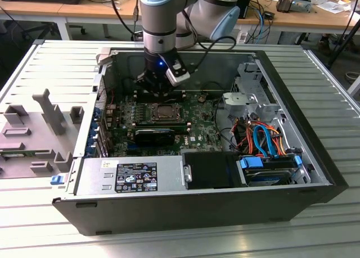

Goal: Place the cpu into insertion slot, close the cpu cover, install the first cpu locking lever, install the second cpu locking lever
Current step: 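Install the first cpu locking lever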

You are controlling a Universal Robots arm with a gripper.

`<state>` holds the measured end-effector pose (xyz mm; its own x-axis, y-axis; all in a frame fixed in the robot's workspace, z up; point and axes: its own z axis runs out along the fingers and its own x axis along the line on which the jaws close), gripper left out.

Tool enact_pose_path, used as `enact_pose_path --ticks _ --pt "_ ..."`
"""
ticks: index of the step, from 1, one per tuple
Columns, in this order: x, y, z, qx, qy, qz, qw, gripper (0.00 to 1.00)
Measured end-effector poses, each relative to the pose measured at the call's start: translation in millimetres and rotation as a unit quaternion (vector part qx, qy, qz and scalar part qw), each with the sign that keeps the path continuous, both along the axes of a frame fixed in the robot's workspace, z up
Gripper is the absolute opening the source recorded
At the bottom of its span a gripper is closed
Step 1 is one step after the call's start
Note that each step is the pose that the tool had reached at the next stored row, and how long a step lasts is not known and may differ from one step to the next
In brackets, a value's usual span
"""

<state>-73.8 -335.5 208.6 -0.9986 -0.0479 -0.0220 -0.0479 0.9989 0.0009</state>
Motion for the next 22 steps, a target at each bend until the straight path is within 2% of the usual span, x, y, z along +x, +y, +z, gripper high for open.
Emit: enact_pose_path --ticks 22 --pt "19.3 0.0 -5.5 -0.0019 0.0000 0.003 1.0000 0.11"
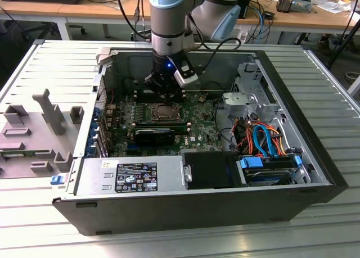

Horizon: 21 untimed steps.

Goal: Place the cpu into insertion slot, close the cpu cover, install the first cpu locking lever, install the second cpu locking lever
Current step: 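Install the first cpu locking lever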

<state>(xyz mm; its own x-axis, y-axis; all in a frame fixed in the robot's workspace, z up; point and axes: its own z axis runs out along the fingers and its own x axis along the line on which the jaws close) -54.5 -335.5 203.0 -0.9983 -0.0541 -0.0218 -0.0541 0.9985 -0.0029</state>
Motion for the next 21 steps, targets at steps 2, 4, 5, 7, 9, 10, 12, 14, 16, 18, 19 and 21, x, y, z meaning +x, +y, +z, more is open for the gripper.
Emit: enact_pose_path --ticks 2,4,5,7,9,10,12,14,16,18,19,21 --pt "2.5 0.0 -0.2 0.0000 -0.0001 0.000 1.0000 0.11" --pt "5.1 0.0 -0.4 0.0000 -0.0001 0.000 1.0000 0.11" --pt "8.2 0.0 -0.5 0.0000 -0.0001 0.001 1.0000 0.11" --pt "10.4 0.1 -0.7 0.0000 -0.0001 0.001 1.0000 0.11" --pt "12.3 0.3 -1.1 0.0000 -0.0001 0.002 1.0000 0.11" --pt "13.1 0.4 -1.3 0.0000 -0.0001 0.002 1.0000 0.11" --pt "13.8 1.0 -1.6 -0.0002 -0.0001 0.003 1.0000 0.11" --pt "13.8 1.6 -1.6 0.0009 0.0000 0.003 1.0000 0.11" --pt "13.8 3.3 -1.7 0.0053 -0.0001 0.003 1.0000 0.11" --pt "13.7 3.7 -0.5 0.0065 -0.0005 0.003 1.0000 0.11" --pt "13.9 4.0 1.1 0.0071 -0.0010 0.003 1.0000 0.11" --pt "13.6 3.5 5.6 0.0061 -0.0007 0.003 1.0000 0.11"
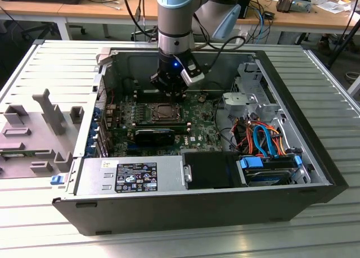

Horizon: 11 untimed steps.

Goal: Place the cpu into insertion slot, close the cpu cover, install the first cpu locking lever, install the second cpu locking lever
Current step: 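Install the first cpu locking lever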

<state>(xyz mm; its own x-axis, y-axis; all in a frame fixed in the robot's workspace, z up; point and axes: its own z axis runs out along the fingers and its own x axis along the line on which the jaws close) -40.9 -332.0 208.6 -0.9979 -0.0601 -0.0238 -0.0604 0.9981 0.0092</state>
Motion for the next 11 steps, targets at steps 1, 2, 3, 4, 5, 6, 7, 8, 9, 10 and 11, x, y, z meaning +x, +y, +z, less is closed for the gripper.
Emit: enact_pose_path --ticks 1,2,3,4,5,6,7,8,9,10,11 --pt "0.0 -0.3 1.7 0.0000 0.0000 0.000 1.0000 0.11" --pt "0.0 -1.0 2.8 0.0000 0.0000 0.000 1.0000 0.11" --pt "0.0 -2.3 3.2 0.0000 0.0000 0.000 1.0000 0.11" --pt "0.0 -4.1 3.2 0.0001 0.0000 0.000 1.0000 0.11" --pt "0.0 -7.3 3.2 0.0000 0.0000 0.000 1.0000 0.11" --pt "0.0 -14.1 3.3 0.0000 0.0000 0.000 1.0000 0.11" --pt "0.0 -18.6 3.2 0.0000 0.0000 0.000 1.0000 0.11" --pt "0.0 -24.5 3.2 0.0000 0.0000 0.000 1.0000 0.11" --pt "0.0 -31.1 3.2 0.0000 0.0001 0.000 1.0000 0.11" --pt "0.0 -36.3 3.2 0.0000 0.0000 0.000 1.0000 0.11" --pt "0.0 -43.4 3.3 -0.0001 0.0000 0.000 1.0000 0.11"
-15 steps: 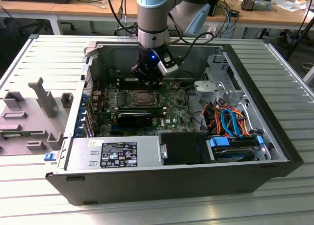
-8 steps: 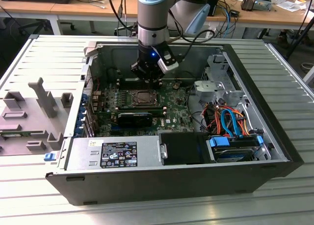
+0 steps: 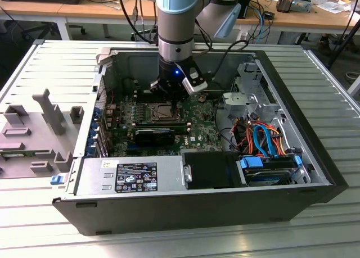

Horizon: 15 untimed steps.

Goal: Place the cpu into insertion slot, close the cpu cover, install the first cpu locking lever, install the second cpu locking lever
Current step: 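Install the first cpu locking lever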

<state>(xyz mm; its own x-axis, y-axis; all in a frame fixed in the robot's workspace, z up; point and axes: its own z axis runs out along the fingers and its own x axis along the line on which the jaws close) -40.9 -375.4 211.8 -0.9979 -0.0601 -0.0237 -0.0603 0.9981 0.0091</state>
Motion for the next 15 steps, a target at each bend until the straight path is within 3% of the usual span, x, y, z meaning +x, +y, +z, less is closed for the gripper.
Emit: enact_pose_path --ticks 2,4,11,15 --pt "0.0 -4.9 0.0 0.0001 0.0000 0.000 1.0000 0.11" --pt "0.0 -7.0 1.1 -0.0001 0.0001 0.000 1.0000 0.11" --pt "0.0 -7.4 33.0 0.0000 0.0000 0.000 1.0000 0.11" --pt "0.0 -7.4 46.2 0.0001 0.0000 0.000 1.0000 0.11"
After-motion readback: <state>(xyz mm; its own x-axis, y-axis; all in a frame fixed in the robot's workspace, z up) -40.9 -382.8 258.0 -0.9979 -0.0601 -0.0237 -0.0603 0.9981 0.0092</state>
